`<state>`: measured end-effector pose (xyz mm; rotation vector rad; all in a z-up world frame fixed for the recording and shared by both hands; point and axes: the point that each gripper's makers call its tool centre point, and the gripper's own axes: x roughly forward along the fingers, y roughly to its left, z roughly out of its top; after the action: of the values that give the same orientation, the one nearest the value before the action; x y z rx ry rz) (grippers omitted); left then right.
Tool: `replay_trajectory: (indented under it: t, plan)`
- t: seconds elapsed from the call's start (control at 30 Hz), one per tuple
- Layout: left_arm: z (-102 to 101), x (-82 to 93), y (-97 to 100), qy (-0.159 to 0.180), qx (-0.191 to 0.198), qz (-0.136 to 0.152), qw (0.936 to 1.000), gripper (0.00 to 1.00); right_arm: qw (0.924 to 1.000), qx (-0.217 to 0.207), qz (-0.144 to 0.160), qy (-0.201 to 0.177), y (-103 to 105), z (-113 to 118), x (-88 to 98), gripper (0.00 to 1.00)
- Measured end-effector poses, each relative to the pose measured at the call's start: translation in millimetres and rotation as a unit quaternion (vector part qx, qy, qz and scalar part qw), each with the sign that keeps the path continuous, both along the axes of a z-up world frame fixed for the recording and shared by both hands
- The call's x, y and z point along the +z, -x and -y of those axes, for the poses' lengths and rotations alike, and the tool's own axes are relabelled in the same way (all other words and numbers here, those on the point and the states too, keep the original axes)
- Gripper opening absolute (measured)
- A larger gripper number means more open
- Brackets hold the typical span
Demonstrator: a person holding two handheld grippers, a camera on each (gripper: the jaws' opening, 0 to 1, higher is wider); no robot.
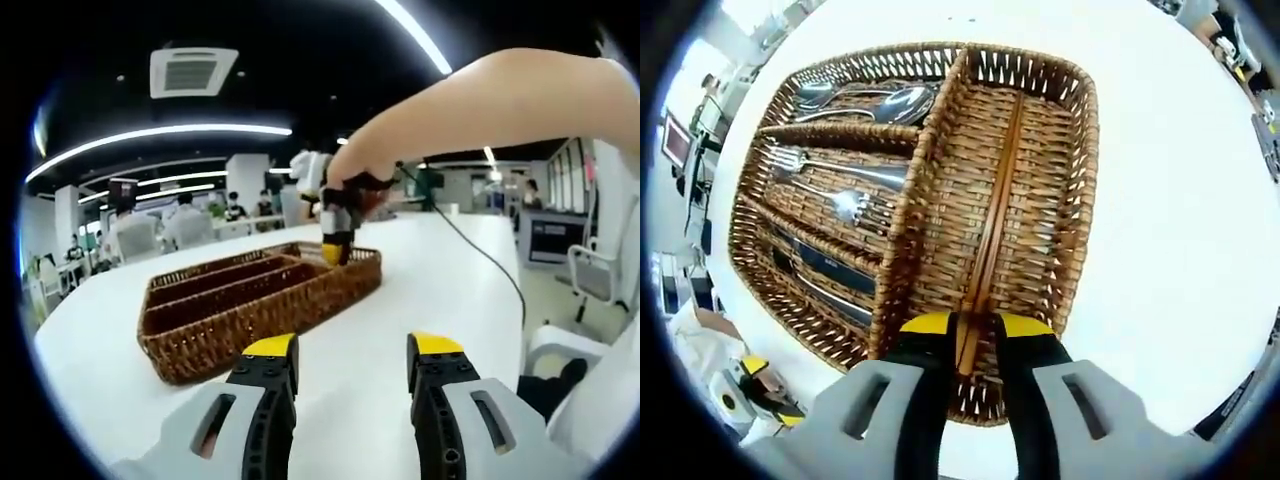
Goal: Arrange the knives, forks, and spoons in their matching storage slots by inserting each utensil handle-first until every utensil is classified and aligned in the correct compartment
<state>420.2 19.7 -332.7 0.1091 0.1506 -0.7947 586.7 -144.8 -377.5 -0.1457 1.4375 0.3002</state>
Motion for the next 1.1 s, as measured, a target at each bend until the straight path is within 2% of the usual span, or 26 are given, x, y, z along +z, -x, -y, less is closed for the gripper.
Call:
replay_trajectory:
  t: [0.13, 0.27, 0.33, 0.53, 0.77, 1.1]
  plan:
    - [0.2, -0.8, 0.5, -0.001, -0.001, 0.0, 1.0, 0.43, 0.9998, -0.009, 0.015, -0.005, -5.7, -2.4, -1.4, 0.16]
    - [-0.9, -2.6, -0.3, -0.002, 0.001, -0.003, 1.0, 0.43, 0.9996, -0.007, 0.024, 0.009, -8.5, -1.2, -3.4, 0.15]
    - [-0.8, -3.3, -0.1, -0.002, 0.0, -0.003, 1.0, 0.43, 0.9995, -0.002, 0.025, 0.02, -9.7, 0.9, -5.8, 0.14]
    - [-0.8, -5.1, 0.2, -0.003, 0.0, -0.005, 1.0, 0.43, 0.9995, 0.002, 0.024, 0.02, -17.5, 0.8, -8.7, 0.14]
    - [-1.3, -5.1, 0.8, -0.002, 0.0, -0.005, 1.0, 0.43, 0.9996, 0.006, 0.019, 0.021, -8.7, 0.0, -11.9, 0.14]
    - [-0.1, -5.6, 2.1, -0.003, 0.0, -0.005, 1.0, 0.43, 0.9995, 0.005, 0.029, 0.016, -16.2, 2.2, -5.9, 0.14]
